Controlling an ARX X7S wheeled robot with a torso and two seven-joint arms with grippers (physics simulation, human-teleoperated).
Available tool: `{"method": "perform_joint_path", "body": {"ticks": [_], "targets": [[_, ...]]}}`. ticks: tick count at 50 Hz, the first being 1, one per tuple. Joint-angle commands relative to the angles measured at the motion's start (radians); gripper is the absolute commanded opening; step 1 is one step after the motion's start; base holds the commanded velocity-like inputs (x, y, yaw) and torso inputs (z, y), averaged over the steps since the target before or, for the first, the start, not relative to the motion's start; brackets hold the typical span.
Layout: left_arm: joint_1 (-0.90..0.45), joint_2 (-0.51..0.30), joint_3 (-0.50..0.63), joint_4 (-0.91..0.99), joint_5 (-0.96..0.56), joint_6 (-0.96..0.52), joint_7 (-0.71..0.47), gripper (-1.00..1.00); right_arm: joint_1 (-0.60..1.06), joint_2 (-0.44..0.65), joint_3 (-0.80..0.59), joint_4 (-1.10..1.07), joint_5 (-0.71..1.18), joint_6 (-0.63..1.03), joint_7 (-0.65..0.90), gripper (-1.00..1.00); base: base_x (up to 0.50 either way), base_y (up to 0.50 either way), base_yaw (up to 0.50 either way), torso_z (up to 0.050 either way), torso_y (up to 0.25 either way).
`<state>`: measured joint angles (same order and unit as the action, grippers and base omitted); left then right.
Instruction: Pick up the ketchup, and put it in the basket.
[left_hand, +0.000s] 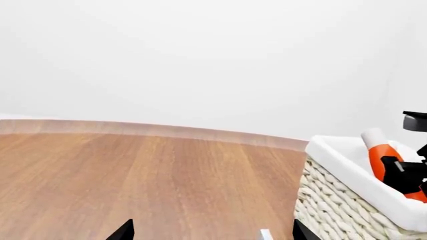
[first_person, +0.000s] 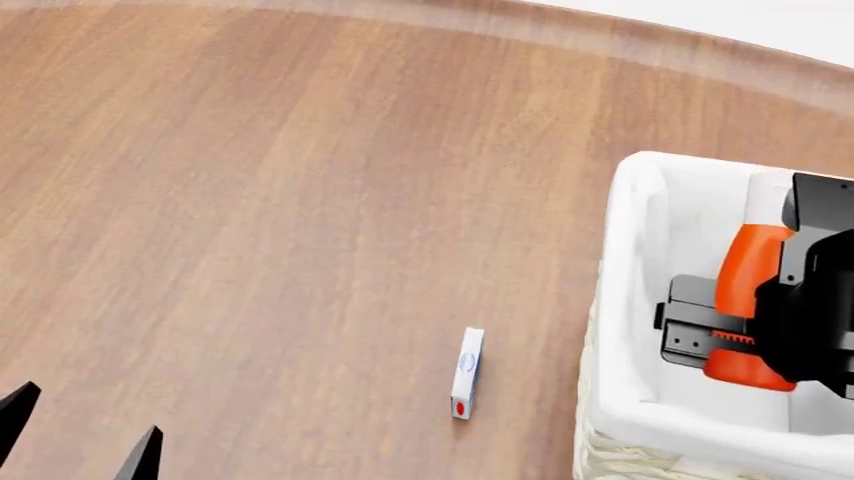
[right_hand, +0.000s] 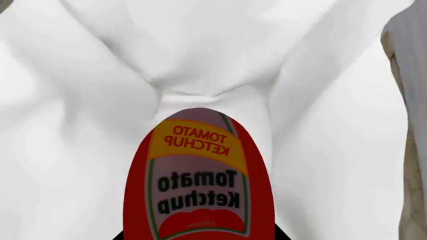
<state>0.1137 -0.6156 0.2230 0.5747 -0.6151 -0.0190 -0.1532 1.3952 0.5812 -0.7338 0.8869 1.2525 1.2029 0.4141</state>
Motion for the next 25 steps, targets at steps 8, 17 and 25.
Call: {"method": "perform_joint_path", "body": {"ticks": [8,17,25], "targets": [[-0.003,0.015,-0.008,-0.034,0.002,0.023,0.037,1.0,-0.008,-0.037,0.03,0.046,-0.041,-0.053,-0.07,-1.0,0.0,0.0,0.0,0.0,0.0],[-0.004,0.016,-0.006,-0.039,0.004,0.025,0.037,1.0,0.0,-0.059,0.001,0.099,-0.074,-0.079,-0.121,-1.0,0.0,0.0,0.0,0.0,0.0],[-0.006,0.019,-0.003,-0.048,0.005,0.03,0.041,1.0,0.006,-0.064,-0.005,0.114,-0.084,-0.092,-0.134,-1.0,0.0,0.0,0.0,0.0,0.0]]}}
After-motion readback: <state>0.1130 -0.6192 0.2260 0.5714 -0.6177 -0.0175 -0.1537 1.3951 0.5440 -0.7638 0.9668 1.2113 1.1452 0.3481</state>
